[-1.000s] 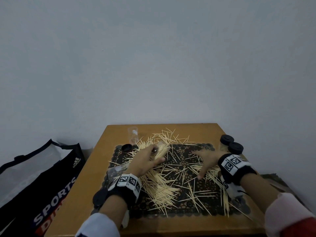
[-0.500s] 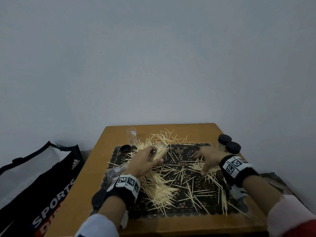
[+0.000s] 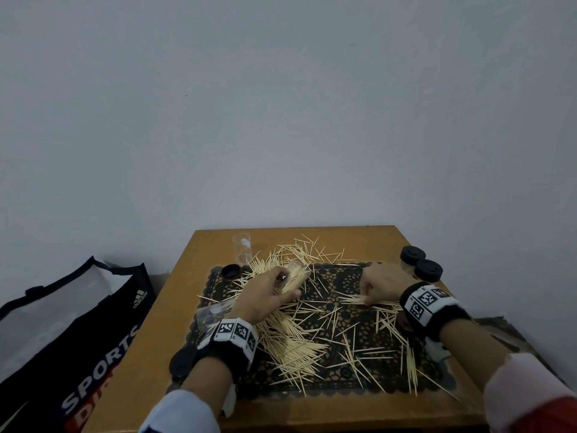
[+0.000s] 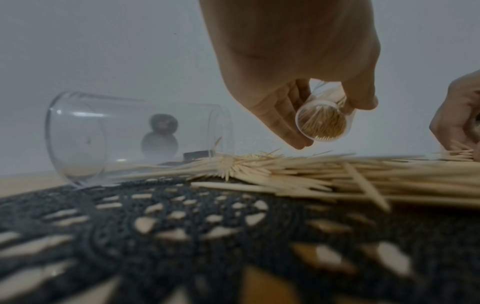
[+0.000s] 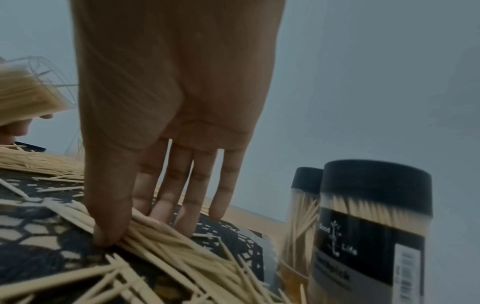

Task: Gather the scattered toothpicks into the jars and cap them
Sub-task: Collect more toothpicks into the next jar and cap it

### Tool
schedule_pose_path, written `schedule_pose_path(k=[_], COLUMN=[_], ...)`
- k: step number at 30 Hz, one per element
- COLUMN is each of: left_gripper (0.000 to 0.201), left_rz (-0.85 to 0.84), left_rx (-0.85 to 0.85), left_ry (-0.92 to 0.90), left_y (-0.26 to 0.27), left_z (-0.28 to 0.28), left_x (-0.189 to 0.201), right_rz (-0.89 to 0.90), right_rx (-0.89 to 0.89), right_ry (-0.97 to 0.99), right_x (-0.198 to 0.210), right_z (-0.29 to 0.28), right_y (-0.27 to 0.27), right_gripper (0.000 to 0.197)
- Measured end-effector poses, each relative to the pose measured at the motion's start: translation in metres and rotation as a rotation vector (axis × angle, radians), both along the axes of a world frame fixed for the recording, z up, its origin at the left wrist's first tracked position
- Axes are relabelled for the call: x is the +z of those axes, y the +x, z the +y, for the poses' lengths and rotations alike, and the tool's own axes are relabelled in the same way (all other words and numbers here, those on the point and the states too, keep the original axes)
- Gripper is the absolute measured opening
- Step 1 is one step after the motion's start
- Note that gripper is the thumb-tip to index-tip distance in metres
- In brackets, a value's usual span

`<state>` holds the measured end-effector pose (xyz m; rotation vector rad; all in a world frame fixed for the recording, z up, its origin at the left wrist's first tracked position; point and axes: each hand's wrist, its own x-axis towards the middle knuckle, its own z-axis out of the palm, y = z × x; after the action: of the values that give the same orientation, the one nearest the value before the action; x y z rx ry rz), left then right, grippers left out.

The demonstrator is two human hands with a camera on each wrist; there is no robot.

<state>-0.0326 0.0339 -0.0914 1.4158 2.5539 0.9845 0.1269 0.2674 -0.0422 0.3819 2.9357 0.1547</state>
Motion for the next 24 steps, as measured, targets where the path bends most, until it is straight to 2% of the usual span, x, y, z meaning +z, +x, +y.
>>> schedule_pose_path(k=[4, 12, 18, 24], left_gripper=[0.06, 0.061, 0.061, 0.057], left_rz=[-0.001, 0.0, -0.011, -0.017], left_rx=[-0.004, 0.001, 0.0, 0.002], left_ry=[0.002, -0.005, -0.003, -0.006], left_y=[0.001, 0.001, 0.0, 0.0], left_z=[0.0, 0.001, 0.0, 0.001], left_x=[0.0, 0.0, -0.001, -0.001], right_rz=[0.008, 0.102, 0.274, 0.72], right_rx=[0.01, 0.016, -0.053, -0.205], right_ry=[0.0, -0.16, -0.544, -1.119], right_x=[-0.007, -0.012, -0.003, 0.006], right_z=[0.0, -0.011, -0.014, -0.029], right_y=[-0.003, -0.019, -0.039, -0.053], right_gripper=[0.011, 0.013, 0.012, 0.013])
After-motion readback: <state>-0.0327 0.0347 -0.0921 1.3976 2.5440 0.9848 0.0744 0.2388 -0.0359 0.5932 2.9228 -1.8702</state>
